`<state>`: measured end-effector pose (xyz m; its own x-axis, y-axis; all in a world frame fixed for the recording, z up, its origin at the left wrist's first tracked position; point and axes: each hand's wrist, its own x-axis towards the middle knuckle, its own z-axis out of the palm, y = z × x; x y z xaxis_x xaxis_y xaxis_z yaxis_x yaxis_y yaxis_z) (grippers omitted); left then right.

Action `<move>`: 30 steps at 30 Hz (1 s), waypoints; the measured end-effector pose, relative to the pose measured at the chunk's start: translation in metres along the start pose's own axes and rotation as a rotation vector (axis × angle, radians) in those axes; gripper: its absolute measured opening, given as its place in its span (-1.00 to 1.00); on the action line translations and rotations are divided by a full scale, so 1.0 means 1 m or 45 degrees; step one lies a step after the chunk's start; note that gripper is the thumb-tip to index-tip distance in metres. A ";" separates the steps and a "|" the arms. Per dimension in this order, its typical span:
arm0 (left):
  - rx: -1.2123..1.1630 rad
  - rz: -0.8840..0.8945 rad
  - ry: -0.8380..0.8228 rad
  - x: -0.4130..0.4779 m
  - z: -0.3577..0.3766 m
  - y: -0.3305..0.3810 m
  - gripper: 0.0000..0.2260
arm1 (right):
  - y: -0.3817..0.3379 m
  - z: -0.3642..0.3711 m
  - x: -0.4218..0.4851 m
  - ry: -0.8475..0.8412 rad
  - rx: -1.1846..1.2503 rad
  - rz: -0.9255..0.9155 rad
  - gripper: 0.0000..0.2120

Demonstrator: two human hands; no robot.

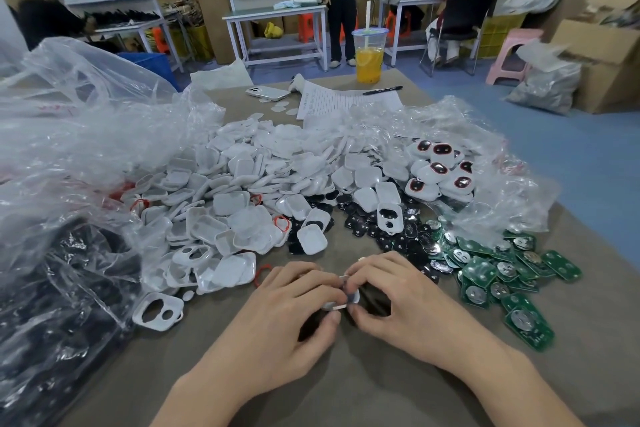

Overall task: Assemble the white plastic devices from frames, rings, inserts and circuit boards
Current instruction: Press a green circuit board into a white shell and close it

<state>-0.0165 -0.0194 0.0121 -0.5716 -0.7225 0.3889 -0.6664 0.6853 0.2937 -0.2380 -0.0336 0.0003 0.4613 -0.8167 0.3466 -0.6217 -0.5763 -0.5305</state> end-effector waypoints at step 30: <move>-0.130 -0.321 0.100 -0.014 -0.006 -0.012 -0.84 | 0.006 0.001 -0.001 -0.021 -0.072 0.071 -0.74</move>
<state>0.0020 -0.0169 0.0087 -0.3523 -0.8647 0.3579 -0.7286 0.4935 0.4750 -0.2415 -0.0357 -0.0043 0.4350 -0.8472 0.3050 -0.6810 -0.5311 -0.5042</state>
